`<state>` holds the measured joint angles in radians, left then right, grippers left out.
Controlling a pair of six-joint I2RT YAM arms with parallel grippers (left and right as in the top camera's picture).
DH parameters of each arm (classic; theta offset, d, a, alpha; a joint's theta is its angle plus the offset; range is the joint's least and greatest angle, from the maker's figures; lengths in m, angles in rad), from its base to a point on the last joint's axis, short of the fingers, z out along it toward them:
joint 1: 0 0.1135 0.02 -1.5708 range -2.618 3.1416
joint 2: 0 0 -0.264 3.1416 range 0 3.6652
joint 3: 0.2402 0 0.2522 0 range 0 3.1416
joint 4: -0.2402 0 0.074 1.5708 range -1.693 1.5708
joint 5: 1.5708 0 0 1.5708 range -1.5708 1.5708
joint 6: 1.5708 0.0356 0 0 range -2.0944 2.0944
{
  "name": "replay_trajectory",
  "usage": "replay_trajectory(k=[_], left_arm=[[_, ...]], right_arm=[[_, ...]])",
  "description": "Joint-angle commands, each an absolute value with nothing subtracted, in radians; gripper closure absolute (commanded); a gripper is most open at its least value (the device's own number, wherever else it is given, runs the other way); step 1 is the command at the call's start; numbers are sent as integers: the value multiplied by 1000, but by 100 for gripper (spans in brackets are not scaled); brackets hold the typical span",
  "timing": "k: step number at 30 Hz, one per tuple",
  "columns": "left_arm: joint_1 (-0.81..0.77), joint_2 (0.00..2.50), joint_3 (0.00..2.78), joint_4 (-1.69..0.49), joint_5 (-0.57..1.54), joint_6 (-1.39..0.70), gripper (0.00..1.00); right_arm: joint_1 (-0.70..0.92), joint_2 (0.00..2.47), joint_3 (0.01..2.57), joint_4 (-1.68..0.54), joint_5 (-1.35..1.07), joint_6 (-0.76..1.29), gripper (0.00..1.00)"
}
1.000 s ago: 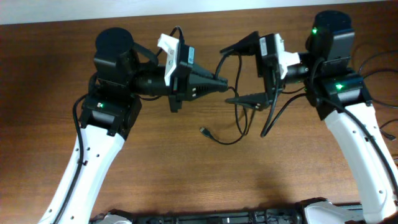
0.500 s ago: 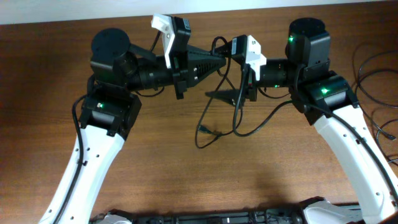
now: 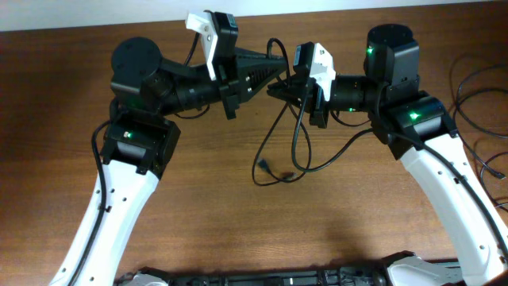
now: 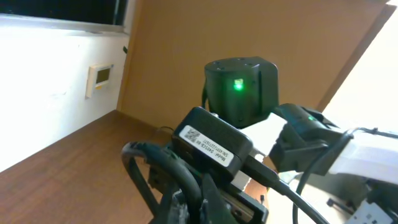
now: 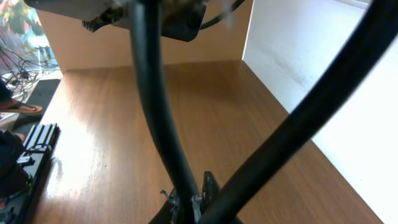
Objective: Untangle cables
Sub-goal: 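Grasp the cable with the right gripper beside the left gripper, then carry the black cable rightward with the right gripper, away from the left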
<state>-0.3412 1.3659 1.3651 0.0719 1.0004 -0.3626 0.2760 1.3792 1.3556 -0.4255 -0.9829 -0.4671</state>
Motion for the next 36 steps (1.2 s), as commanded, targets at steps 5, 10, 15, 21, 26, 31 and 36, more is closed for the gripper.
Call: replay_trajectory(k=[5, 10, 15, 21, 26, 31, 36], left_arm=[[-337, 1348, 1374, 43, 916, -342, 30], [-337, 1348, 1374, 7, 894, -339, 8], [-337, 1348, 1374, -7, 892, -339, 5], [-337, 1348, 1374, -33, 889, -278, 1], [-337, 1348, 1374, -70, 810, -255, 1], [-337, 1348, 1374, -139, 704, -255, 1], [-337, 1348, 1374, -244, 620, -252, 1]], right_arm=[[279, 1388, 1360, -423, -732, -383, 96], [278, 1388, 1360, -410, -443, -307, 96], [205, 1389, 1360, -337, -289, -247, 96], [44, 1419, 1360, -267, -276, -83, 96], [-63, 1456, 1360, -259, -206, -19, 96], [-170, 1524, 1360, -168, -141, 73, 96], [-270, 1635, 1364, -34, -118, 186, 96]])
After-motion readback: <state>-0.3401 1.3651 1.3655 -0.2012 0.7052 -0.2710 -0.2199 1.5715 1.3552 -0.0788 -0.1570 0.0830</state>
